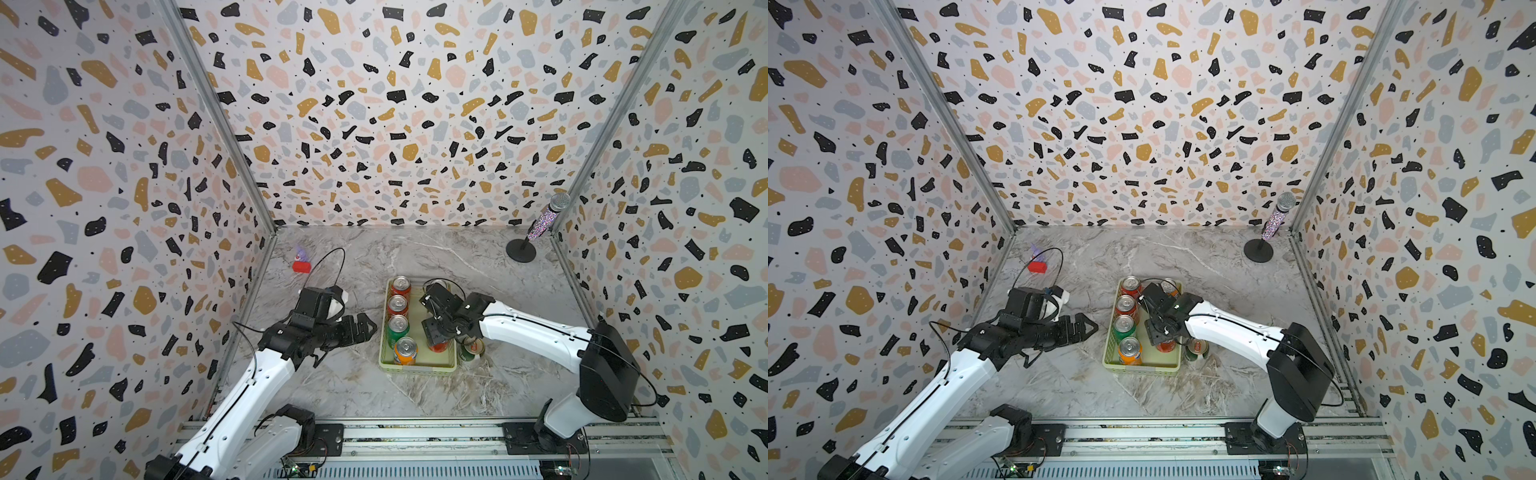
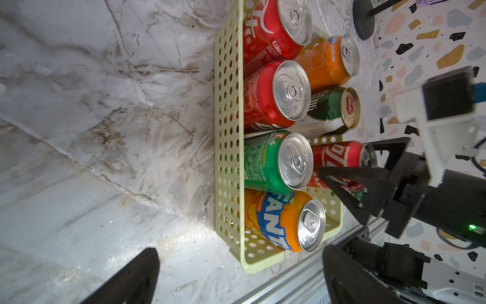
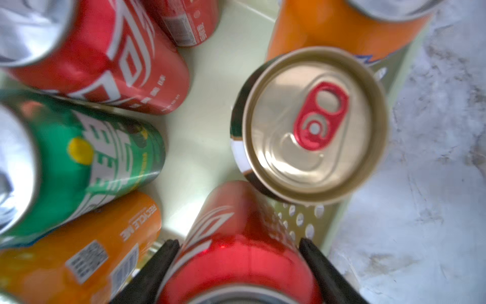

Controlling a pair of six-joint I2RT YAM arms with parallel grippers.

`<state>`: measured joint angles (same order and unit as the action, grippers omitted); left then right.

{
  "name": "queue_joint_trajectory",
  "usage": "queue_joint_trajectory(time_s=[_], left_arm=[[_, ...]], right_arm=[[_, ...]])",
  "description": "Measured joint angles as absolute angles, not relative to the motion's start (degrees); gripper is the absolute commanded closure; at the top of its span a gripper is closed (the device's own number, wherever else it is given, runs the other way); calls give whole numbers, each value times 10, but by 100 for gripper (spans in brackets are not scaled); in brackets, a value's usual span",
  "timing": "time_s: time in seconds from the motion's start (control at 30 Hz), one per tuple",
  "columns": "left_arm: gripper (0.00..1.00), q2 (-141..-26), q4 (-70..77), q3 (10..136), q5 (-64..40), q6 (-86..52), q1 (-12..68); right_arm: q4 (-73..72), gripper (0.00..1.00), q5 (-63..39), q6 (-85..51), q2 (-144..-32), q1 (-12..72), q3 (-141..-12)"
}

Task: Take out the drinks from the basket
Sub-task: Pick up the drink from the basket, then place the drink at the center of the board.

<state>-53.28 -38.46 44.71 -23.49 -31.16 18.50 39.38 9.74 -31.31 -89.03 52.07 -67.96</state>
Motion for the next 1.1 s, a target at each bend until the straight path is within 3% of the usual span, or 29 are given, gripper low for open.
queue_joint_trajectory(time_s=[0.73, 1.1], left_arm=[[0, -530, -385, 447, -232, -312, 185], [0, -530, -384, 447, -233, -312, 185]], right_arm=[[492, 70, 176, -261, -734, 514, -735], [511, 69, 175, -259, -726, 440, -728]])
